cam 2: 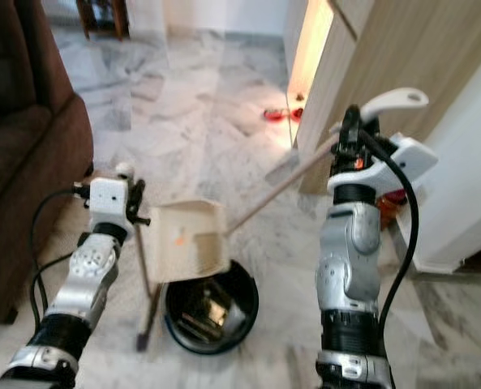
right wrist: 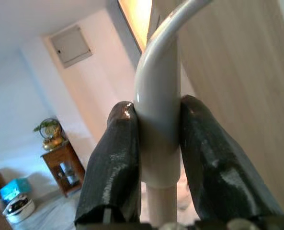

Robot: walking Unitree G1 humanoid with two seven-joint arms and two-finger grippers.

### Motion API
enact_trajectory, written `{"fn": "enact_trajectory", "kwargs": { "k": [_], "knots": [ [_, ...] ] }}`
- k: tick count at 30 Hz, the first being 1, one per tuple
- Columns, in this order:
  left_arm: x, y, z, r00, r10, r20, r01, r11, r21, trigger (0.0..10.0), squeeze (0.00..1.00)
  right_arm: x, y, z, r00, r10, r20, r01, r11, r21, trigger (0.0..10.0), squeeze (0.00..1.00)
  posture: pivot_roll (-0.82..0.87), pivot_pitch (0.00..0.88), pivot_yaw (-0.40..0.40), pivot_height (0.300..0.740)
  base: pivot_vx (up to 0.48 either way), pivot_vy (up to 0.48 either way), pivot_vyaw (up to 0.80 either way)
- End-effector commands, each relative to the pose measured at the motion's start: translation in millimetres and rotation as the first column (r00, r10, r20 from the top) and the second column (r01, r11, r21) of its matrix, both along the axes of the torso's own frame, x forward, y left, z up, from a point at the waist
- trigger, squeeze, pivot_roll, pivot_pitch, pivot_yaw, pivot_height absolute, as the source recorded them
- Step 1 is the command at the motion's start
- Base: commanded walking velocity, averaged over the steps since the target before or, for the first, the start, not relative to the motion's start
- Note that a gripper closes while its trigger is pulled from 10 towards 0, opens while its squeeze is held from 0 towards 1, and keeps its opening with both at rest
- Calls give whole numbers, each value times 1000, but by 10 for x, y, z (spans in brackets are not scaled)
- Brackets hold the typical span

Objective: Sweep floor

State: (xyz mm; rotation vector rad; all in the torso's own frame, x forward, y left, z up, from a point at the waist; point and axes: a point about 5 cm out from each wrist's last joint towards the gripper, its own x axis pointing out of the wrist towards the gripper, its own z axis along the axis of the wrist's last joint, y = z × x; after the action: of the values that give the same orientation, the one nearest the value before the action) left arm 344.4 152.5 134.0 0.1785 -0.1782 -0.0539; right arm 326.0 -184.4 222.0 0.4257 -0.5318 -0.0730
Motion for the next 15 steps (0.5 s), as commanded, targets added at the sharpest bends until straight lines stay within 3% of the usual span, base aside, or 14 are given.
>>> {"fn": "enact_trajectory", "kwargs": {
  "k": [1, 7, 11, 15],
  "knots": [
    [16, -81, 116, 998, -28, 49, 28, 999, -15, 10000, 0, -94, 45, 282, 990, -12, 142, 24, 996, -86, 10000, 0, 104, 54, -62, 740, 0, 0, 0],
    [9, -76, 109, 998, -28, 48, 29, 1000, -13, 10000, 0, -146, 225, 433, 977, 29, 209, 27, 965, -259, 10000, 0, 103, 65, -63, 740, 0, 0, 0],
    [8, -75, 110, 998, -28, 49, 28, 1000, -13, 10000, 0, -188, 316, 512, 967, 51, 249, 27, 953, -301, 10000, 0, 103, 66, -64, 740, 0, 0, 0],
    [6, -82, 115, 998, -31, 54, 32, 999, -18, 10000, 0, -299, 508, 601, 947, 99, 307, 22, 929, -370, 10000, 0, 102, 67, -65, 740, 0, 0, 0]
  ]
}}
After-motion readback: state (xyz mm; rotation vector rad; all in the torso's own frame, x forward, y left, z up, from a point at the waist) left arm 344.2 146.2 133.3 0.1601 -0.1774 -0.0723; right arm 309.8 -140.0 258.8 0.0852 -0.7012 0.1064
